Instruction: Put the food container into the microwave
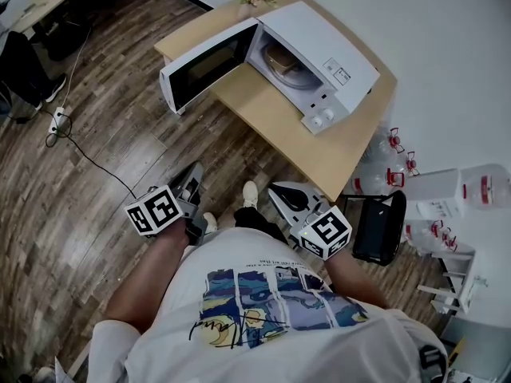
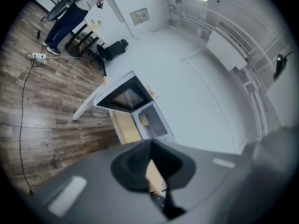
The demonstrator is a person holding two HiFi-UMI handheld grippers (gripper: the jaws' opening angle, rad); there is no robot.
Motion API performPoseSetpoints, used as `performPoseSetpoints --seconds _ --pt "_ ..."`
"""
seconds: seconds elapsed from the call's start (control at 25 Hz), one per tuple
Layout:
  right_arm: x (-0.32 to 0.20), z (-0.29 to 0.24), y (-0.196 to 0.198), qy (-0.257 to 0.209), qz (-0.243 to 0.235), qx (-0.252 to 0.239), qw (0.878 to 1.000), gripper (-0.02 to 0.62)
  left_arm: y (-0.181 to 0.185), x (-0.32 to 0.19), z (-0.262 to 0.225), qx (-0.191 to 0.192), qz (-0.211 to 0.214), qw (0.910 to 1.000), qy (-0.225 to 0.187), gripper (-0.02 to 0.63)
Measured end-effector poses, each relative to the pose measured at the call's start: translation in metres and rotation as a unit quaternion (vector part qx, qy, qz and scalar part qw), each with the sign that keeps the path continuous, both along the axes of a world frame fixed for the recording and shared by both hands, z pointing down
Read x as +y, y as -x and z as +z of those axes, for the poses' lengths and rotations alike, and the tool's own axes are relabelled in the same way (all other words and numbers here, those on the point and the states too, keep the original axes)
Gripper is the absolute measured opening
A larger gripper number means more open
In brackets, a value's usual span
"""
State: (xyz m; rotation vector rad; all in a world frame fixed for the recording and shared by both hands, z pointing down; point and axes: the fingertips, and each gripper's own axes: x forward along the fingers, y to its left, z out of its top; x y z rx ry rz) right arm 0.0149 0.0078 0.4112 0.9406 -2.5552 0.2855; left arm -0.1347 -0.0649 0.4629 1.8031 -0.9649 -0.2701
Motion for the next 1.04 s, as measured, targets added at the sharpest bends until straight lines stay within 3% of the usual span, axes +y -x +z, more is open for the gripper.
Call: performPoseSetpoints --seconds 0.4,0.68,0.84,1.04 --pt "0.001 0.000 -0.004 -0.002 0.004 0.010 1.000 0.008 0.001 -0.002 0.007 -0.005 -0.002 1.0000 -0.001 0.006" --pt "0.007 -0.007 -0.019 -0.013 0.001 0.008 1.000 0.008 -0.015 0.002 -0.009 -0.007 0.001 0.9996 -0.029 0.006" --pt "0.021 -0.016 -0.039 -0.007 0.015 0.000 1.000 0.008 -0.043 0.017 -0.026 -0.001 0.018 0.9992 -0.035 0.007" --pt "0.045 -0.021 -0.064 -0.001 0.025 -0.007 1.000 0.008 -0.093 0.047 -0.060 0.014 0.070 0.9943 -0.079 0.007"
